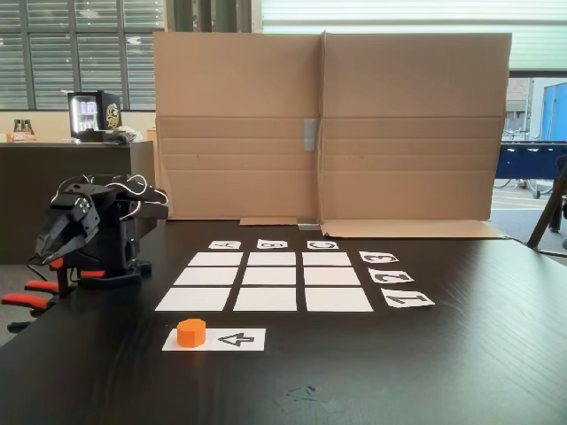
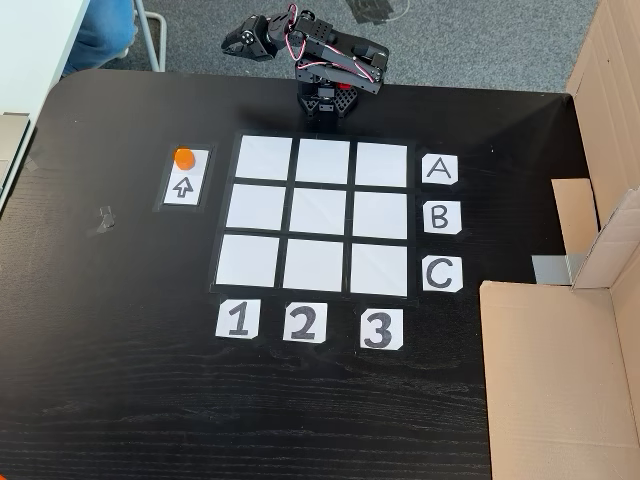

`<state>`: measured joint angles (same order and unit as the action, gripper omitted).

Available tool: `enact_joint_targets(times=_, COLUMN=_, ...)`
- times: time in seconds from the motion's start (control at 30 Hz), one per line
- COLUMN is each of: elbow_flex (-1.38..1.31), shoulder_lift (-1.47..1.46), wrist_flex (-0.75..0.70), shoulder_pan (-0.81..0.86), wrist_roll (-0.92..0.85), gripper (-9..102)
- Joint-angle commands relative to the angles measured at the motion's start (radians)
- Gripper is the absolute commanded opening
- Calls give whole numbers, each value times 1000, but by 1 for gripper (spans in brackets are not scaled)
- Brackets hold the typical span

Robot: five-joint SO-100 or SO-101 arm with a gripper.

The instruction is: Pick up the round, orange token and place it in the grid on square B3.

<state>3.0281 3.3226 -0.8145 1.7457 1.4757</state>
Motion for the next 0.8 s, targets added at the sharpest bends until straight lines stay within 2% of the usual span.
enact_joint_targets(times=0.0, elbow_flex=-6, shoulder_lift=5, wrist_flex=17, shoulder_pan=8, wrist_roll=-3, gripper=1)
enact_joint_targets(times=0.13, elbow_flex=-48, shoulder_lift=-58, wrist_flex=12, shoulder_pan=-2, wrist_roll=-21, gripper=4)
enact_joint_targets(times=0.47, elbow_flex=-463, shoulder_lift=-607, wrist_flex=-25, shoulder_pan=-78, wrist_roll=-38, gripper=11)
enact_joint_targets(times=0.77, elbow_flex=-913, shoulder_lift=-994, wrist_flex=-275, shoulder_pan=-167, wrist_roll=-138, gripper=25)
